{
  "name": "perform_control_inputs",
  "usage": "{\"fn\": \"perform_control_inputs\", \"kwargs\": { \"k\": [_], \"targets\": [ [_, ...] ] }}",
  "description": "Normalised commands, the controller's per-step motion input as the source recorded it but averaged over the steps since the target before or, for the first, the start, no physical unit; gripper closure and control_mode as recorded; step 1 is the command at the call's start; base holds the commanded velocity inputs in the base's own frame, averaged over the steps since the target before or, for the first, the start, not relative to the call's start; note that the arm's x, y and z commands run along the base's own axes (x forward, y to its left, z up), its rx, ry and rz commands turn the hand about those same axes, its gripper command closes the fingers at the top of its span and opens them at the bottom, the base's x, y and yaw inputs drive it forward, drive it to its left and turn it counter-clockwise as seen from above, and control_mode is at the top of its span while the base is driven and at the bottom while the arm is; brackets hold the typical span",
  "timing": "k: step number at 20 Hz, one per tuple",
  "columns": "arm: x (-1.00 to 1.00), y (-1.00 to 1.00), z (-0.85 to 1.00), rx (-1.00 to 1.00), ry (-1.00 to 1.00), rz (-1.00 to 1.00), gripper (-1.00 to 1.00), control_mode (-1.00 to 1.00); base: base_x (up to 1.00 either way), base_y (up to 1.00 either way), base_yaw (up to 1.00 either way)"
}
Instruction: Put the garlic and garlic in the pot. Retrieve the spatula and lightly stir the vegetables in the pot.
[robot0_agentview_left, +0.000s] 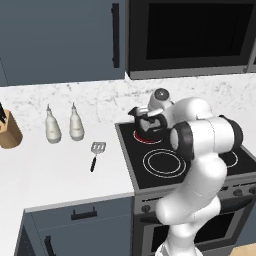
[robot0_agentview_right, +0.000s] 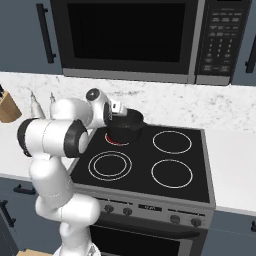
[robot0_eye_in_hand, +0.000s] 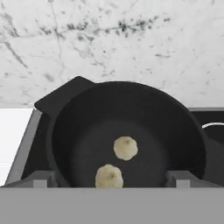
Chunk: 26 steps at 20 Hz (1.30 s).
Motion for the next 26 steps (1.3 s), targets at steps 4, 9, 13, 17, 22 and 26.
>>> {"fn": "perform_control_inputs", "kwargs": {
  "k": [4,9,13,17,22,26],
  "targets": [
    [-1.0,0.83,0.52,0.15,0.01,-0.03,-1.0,-1.0,0.0,0.0,0.0],
    [-1.0,1.0,0.23,0.17,0.06,-0.05,-1.0,-1.0,0.0,0.0,0.0],
    [-1.0,1.0,0.05,0.1,0.03,-0.04,-1.0,-1.0,0.0,0.0,0.0],
    [-0.85,1.0,-0.07,0.01,0.25,0.0,-1.0,-1.0,0.0,0.0,0.0],
    [-0.21,1.0,-0.38,0.01,0.39,0.0,-1.0,-1.0,0.0,0.0,0.0],
    [0.07,0.89,-0.42,-0.06,0.35,0.03,-1.0,-1.0,0.0,0.0,0.0]
  ]
}}
